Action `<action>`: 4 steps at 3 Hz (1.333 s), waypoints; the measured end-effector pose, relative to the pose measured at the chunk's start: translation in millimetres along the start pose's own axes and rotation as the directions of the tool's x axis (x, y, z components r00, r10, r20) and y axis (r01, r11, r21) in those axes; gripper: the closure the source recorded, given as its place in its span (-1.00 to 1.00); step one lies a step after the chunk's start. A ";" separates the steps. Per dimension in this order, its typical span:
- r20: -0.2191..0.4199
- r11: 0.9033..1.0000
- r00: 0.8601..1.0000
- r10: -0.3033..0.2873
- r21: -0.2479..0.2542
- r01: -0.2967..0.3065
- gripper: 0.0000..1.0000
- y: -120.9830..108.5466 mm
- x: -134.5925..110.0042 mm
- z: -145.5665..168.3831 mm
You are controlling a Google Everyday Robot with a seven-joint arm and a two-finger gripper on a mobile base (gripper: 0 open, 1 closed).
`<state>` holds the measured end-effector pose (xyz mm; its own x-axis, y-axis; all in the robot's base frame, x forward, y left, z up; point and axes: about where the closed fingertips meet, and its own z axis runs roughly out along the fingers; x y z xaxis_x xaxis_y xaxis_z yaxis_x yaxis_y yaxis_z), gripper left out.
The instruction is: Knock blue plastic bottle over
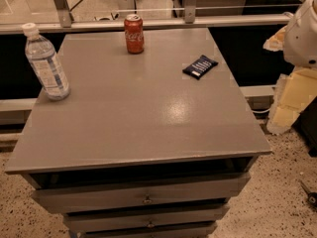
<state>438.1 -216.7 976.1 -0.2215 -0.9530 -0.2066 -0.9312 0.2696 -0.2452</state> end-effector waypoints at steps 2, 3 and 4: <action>0.097 0.999 0.995 -0.036 -0.013 0.038 -1.00 -7.7 -35.8 16.8; 0.262 0.993 0.961 -0.093 -0.046 0.109 -1.00 -17.9 -109.7 53.1; 0.437 0.981 0.889 -0.139 -0.059 0.182 -1.00 -17.6 -195.4 76.2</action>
Offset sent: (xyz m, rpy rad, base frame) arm 0.0550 0.0965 -0.0207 0.2399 -0.0328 0.1793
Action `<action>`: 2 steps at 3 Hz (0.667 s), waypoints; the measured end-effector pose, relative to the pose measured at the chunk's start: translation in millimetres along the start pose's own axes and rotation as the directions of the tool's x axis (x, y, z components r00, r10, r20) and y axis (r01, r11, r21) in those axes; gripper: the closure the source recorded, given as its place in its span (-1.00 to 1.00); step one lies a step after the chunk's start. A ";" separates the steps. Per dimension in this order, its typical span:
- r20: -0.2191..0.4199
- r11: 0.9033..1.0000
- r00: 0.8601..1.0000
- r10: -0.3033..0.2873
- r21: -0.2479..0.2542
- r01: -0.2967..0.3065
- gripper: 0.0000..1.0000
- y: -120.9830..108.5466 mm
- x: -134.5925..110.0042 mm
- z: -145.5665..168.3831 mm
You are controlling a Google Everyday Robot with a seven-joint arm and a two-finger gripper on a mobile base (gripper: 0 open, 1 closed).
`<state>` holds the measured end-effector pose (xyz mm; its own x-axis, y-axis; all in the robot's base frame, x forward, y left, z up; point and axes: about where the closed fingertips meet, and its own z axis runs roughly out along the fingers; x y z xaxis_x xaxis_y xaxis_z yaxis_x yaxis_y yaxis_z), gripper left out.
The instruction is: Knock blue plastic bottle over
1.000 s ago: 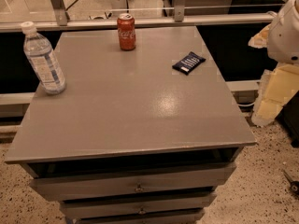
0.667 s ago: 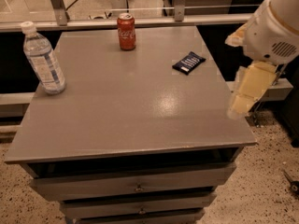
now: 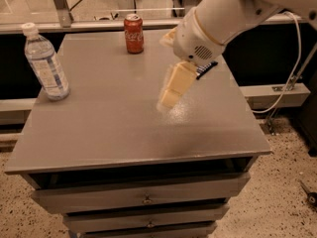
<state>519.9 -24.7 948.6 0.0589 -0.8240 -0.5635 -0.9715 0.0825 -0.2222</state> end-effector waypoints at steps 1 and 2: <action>0.173 0.999 0.985 -0.012 -0.048 0.021 -1.00 3.9 -68.7 37.4; 0.173 0.999 0.985 -0.012 -0.048 0.021 -1.00 3.9 -68.8 37.4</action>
Offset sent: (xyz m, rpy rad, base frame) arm 0.0017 0.0639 0.0044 0.1292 0.0154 0.0671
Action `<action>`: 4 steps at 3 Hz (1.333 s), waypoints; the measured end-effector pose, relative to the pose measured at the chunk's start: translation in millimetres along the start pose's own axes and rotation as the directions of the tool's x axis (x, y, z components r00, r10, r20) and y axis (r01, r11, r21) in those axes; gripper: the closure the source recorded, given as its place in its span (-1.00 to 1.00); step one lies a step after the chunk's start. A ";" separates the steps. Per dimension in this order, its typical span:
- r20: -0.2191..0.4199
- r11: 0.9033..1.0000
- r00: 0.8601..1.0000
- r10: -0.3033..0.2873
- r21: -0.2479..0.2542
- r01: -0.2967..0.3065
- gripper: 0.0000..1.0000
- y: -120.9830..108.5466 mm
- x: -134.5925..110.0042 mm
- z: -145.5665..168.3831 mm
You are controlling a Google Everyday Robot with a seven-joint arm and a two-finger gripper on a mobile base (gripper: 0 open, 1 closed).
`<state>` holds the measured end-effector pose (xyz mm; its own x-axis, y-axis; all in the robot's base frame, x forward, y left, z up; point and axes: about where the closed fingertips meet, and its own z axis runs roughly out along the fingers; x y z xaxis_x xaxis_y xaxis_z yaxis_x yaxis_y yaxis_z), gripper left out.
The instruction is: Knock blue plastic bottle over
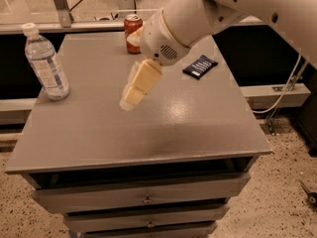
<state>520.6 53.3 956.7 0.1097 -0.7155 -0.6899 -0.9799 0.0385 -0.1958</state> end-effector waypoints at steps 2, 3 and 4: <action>0.178 0.996 0.982 -0.060 -0.049 0.070 -1.00 -30.5 -40.9 84.7; 0.292 0.994 0.953 -0.077 -0.056 0.098 -1.00 -56.5 -57.6 145.9; 0.409 0.994 0.911 -0.050 -0.072 0.087 -1.00 -75.0 -69.4 197.9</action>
Offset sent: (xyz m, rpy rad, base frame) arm 0.0960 0.1717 -0.0639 0.3307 -0.0109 0.1980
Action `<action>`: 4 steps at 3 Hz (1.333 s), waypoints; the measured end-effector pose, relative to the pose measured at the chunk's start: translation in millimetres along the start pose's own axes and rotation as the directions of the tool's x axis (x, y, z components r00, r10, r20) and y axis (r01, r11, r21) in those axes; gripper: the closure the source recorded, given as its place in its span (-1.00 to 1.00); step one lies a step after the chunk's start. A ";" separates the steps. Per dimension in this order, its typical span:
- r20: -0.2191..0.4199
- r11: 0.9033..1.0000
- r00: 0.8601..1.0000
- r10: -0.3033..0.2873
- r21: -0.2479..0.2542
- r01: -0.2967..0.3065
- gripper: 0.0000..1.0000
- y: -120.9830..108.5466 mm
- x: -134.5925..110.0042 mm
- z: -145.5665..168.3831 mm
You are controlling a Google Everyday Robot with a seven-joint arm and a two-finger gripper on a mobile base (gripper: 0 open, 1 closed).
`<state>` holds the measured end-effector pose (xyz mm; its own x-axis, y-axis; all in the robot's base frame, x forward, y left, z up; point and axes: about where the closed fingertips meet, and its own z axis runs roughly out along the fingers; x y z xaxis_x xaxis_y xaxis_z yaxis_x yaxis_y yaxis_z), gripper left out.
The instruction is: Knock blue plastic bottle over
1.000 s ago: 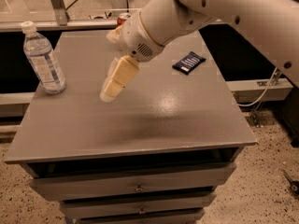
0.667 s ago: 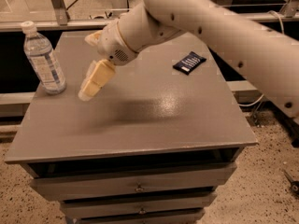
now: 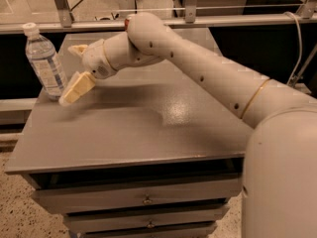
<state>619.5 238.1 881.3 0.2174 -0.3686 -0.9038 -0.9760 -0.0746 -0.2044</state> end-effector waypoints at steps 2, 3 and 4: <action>0.107 0.991 0.991 0.082 -0.117 -0.070 -0.71 0.7 -12.6 51.7; 0.126 0.984 0.986 0.109 -0.156 -0.089 -0.25 4.5 -18.3 64.2; 0.130 0.983 0.984 0.119 -0.154 -0.098 0.22 4.1 -19.8 58.8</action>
Offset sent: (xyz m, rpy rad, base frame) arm -0.0095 0.0833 -0.0070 0.1200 0.2037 0.1645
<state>611.6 299.6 876.3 0.0994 -0.2513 -0.9628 -0.9821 -0.1801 -0.0544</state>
